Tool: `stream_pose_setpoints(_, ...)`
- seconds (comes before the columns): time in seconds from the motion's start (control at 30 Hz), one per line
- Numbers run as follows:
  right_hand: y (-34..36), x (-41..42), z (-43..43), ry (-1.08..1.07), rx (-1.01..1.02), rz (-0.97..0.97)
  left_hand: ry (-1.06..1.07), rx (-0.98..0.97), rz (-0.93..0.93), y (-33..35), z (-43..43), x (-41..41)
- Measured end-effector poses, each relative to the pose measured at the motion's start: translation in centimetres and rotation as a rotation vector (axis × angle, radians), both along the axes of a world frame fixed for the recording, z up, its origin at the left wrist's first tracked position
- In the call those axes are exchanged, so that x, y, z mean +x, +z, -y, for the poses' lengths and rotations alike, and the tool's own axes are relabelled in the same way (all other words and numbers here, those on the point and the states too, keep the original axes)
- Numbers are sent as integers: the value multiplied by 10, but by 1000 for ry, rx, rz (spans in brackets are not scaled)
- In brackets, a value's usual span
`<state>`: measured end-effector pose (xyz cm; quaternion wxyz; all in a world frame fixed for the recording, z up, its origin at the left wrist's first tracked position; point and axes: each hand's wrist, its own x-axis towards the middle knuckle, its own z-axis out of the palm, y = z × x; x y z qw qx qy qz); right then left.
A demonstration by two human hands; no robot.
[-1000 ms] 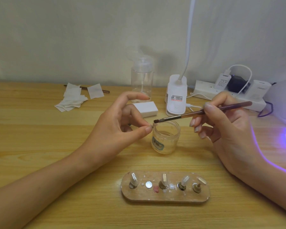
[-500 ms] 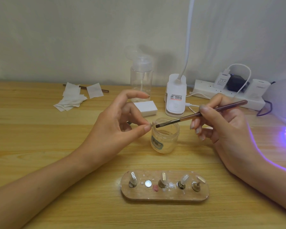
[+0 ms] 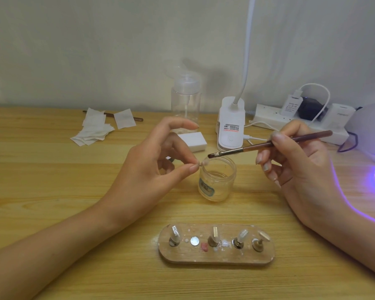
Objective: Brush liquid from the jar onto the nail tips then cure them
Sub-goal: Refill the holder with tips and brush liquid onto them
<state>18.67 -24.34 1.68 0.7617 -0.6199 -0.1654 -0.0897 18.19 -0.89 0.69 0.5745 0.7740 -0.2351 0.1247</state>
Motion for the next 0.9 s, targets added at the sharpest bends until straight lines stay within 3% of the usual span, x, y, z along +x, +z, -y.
stream_pose_setpoints(0.9, -1, 2, -1, 49, -2, -96, -1, 70, 120, 2, 2, -2)
